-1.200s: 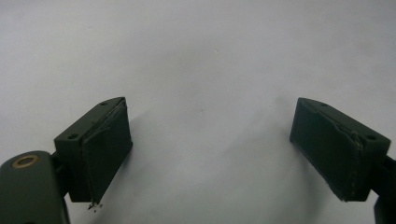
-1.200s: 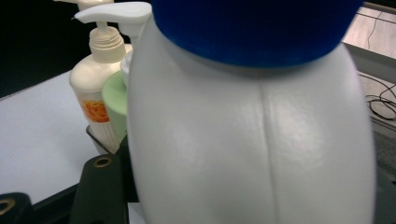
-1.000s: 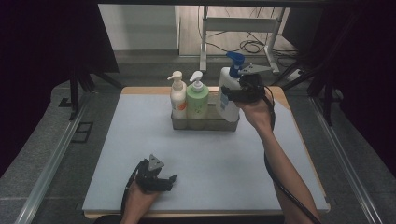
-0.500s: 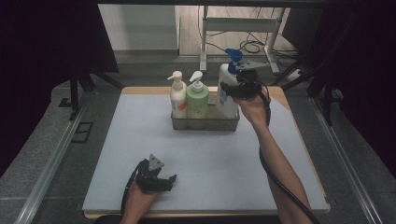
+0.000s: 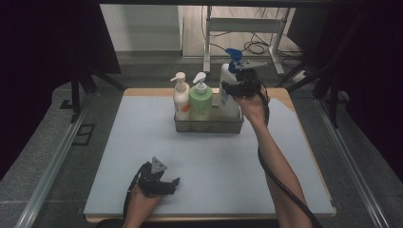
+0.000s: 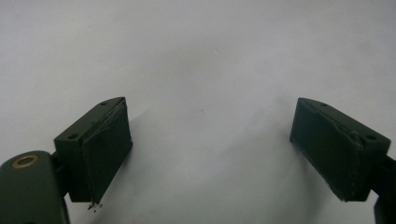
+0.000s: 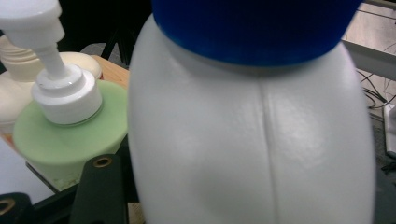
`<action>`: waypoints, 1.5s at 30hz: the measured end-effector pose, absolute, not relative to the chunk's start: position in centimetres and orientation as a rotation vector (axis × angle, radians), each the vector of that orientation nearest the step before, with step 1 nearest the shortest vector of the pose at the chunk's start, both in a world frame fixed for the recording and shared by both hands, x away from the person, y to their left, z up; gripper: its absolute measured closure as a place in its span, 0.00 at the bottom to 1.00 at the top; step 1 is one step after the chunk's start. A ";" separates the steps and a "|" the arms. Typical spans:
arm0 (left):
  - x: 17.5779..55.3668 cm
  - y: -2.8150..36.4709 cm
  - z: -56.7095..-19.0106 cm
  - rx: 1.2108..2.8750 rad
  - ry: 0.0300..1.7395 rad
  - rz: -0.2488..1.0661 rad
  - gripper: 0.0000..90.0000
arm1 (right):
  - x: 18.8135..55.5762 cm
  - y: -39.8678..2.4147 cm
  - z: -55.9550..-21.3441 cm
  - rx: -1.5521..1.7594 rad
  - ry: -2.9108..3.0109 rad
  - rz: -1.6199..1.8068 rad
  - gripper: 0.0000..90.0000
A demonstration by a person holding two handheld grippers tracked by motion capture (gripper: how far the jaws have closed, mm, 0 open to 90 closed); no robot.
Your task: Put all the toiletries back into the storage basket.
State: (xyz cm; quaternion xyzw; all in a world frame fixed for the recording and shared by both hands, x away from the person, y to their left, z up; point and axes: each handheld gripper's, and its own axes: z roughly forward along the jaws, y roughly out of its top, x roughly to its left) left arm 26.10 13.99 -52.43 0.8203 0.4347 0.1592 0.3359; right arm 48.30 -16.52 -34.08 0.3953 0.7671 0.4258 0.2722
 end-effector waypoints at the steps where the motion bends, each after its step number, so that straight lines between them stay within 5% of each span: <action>1: 26.1 14.0 -52.4 2.137 1.135 0.414 0.13 | 48.4 -16.5 -34.2 1.066 2.064 1.145 0.42; 45: 26.1 14.0 -52.4 2.145 1.133 0.413 0.13 | 48.4 -16.0 -39.6 1.141 2.167 1.110 0.42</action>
